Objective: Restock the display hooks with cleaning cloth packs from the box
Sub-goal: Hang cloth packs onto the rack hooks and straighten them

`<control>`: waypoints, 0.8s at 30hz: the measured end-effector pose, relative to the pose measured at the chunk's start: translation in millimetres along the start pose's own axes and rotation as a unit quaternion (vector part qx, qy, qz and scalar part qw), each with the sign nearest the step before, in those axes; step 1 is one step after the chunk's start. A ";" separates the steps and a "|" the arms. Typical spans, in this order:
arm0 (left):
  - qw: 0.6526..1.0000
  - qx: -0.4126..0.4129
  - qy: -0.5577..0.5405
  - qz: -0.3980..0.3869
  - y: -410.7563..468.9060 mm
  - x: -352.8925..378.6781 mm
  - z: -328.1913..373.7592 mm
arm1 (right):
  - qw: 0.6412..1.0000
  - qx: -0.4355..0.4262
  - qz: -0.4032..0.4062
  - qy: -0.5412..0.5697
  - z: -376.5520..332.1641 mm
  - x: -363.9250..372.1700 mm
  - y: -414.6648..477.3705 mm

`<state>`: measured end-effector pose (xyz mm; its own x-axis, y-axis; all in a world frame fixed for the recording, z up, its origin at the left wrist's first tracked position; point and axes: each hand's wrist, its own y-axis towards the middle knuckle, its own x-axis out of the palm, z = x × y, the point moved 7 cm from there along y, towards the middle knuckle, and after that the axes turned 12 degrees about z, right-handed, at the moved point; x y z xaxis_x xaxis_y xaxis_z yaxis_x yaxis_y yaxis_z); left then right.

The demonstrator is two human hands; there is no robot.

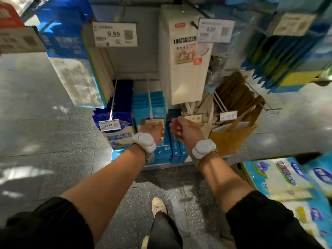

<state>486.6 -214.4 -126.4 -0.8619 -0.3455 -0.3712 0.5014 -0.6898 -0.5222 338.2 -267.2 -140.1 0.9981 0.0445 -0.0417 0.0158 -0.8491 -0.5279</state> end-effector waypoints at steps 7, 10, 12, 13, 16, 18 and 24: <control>0.996 0.018 0.020 -0.089 -98.4 80.0 -1.1 | 0.996 -0.014 0.078 0.032 25.8 -101.5 -62.8; 0.987 0.042 0.062 -0.145 -123.8 120.9 -6.6 | 0.991 -0.003 0.121 0.048 42.7 -151.8 -77.5; 0.981 0.053 0.071 -0.175 -147.6 153.3 -6.3 | 0.984 0.002 0.164 0.066 55.5 -196.2 -86.7; 0.978 0.058 0.087 -0.183 -157.9 168.8 -7.7 | 0.980 0.004 0.183 0.076 59.3 -217.7 -93.1; 0.964 0.088 0.138 -0.210 -188.6 214.5 -4.9 | 0.968 0.023 0.234 0.089 75.1 -281.3 -109.5; 0.960 0.097 0.138 -0.222 -196.3 235.0 -3.5 | 0.961 0.035 0.257 0.095 85.7 -309.9 -116.8; 0.926 0.181 0.214 -0.254 -217.7 336.9 7.4 | 0.930 0.048 0.344 0.118 112.7 -421.7 -126.7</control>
<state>86.5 -185.4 -132.1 -0.8315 0.3119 -0.4597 -0.0844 -0.8888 -0.4504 -91.4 -119.1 -151.1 0.7559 -0.6181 -0.2158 -0.6251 -0.5834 -0.5186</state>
